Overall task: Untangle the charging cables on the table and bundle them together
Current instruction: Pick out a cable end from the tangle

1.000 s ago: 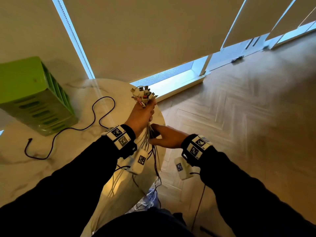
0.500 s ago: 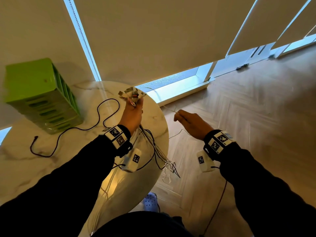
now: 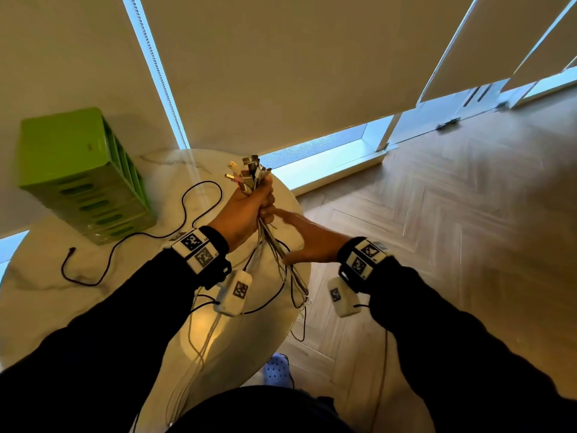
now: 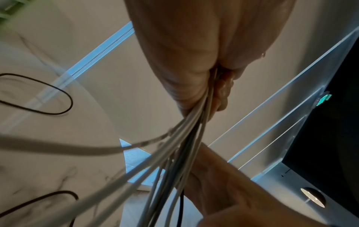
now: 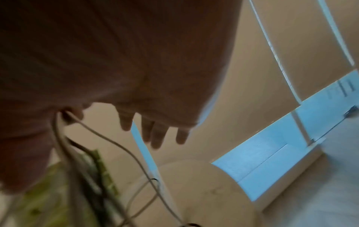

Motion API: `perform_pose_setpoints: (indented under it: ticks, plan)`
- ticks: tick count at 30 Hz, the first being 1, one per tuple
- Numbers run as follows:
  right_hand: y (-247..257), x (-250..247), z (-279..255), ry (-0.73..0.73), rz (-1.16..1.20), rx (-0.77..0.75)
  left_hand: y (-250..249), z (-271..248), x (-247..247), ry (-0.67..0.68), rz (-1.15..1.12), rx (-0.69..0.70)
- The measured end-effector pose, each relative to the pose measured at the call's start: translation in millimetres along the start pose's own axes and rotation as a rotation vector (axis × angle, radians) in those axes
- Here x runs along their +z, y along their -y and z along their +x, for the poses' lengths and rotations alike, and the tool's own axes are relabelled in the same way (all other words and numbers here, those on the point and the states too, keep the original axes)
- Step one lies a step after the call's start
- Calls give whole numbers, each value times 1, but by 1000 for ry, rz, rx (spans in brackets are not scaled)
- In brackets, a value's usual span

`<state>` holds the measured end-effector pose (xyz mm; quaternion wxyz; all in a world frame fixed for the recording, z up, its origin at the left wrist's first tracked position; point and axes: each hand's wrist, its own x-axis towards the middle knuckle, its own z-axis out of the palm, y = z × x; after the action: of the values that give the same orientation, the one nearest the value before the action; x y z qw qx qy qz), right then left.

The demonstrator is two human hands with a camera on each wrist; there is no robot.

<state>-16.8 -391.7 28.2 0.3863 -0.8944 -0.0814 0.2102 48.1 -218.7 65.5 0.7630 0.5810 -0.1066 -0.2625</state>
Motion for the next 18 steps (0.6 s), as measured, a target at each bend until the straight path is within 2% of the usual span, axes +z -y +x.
perform_pose_setpoints:
  ticks: [2, 3, 7, 10, 14, 16, 18]
  plan:
    - [23, 8, 9, 105, 191, -12, -4, -2, 1, 41, 46, -10]
    - [29, 14, 13, 113, 263, -9, -7, -3, 1, 67, 77, -21]
    - [34, 33, 27, 18, 554, 2, -19, -12, 6, 137, 325, -19]
    - [26, 38, 24, 144, 728, 14, -26, -14, 5, 167, 331, -49]
    - [-4, 30, 8, 333, 614, 119, -34, -15, -4, 167, 114, -113]
    - [-21, 19, 2, 347, 552, 208, -37, -16, -3, 157, 47, -127]
    - [-35, 4, -2, 302, 388, 310, -37, -15, -1, 125, -3, -130]
